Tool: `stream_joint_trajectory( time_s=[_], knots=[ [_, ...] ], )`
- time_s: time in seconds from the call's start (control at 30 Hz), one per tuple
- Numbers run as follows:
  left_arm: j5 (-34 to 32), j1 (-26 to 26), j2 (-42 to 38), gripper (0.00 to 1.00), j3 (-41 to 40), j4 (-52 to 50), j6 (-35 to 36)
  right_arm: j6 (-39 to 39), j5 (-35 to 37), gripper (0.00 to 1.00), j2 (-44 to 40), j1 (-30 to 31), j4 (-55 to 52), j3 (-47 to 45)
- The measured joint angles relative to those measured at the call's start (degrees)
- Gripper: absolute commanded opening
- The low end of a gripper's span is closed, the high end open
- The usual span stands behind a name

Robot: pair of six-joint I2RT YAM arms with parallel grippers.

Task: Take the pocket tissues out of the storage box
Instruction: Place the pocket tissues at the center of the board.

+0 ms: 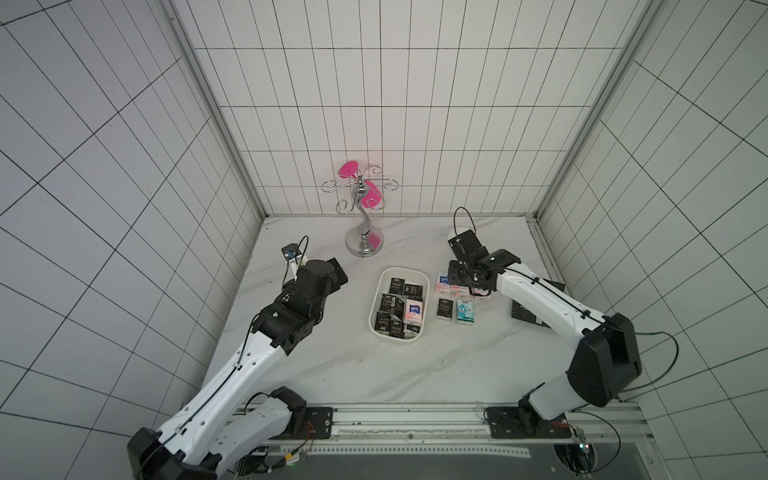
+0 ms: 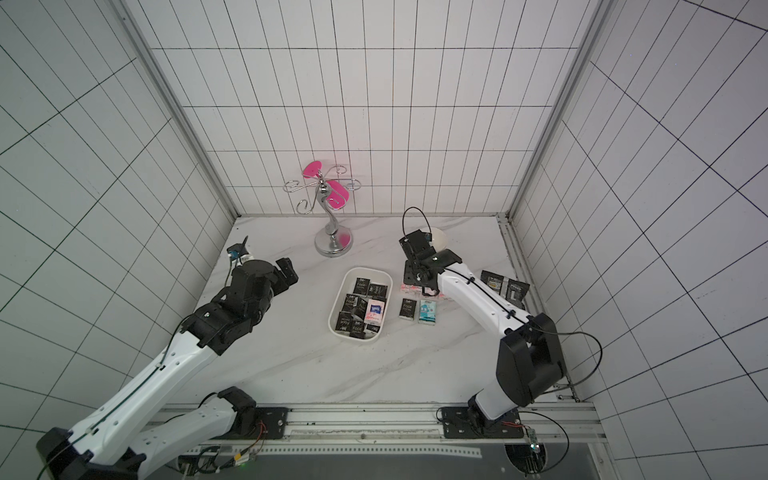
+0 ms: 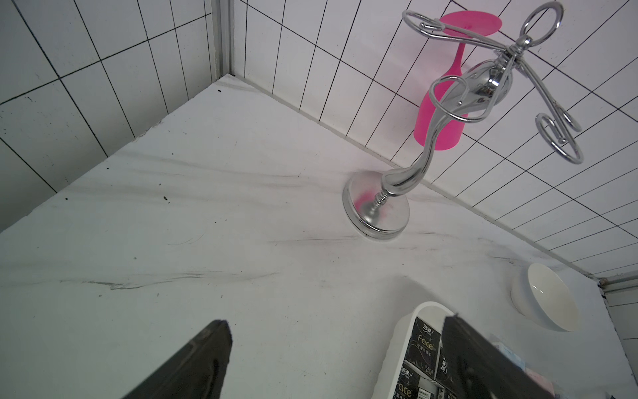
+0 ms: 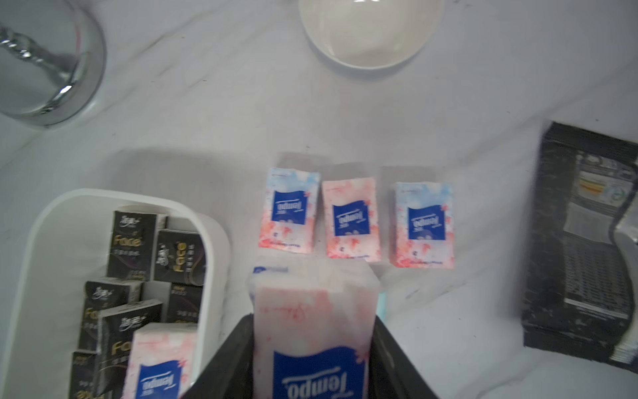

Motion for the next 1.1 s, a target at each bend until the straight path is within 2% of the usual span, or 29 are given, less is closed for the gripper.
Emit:
stream_joint_trajectory(
  time_s=[0.17,0.3,0.63,1.1],
  knots=[
    [0.0,0.0,0.5,0.98,0.0,0.0,0.0,-1.2,-0.2,0.49,-4.1,-5.1,-0.2,-8.7],
    [0.0,-0.1,0.9,0.99,0.4,0.0,0.0,-2.0,-1.2,0.49,-3.9,-7.6,0.4,-11.9],
    [-0.8,-0.2,1.0,0.99,0.7,0.0,0.6,-4.3,-2.8,0.49,2.5,-9.3,3.6,-13.5],
    [-0.7,-0.2,3.9,0.98,1.1,0.2,0.7,-7.8,-4.2,0.5,3.9,-11.9,5.3,-14.5]
  ],
)
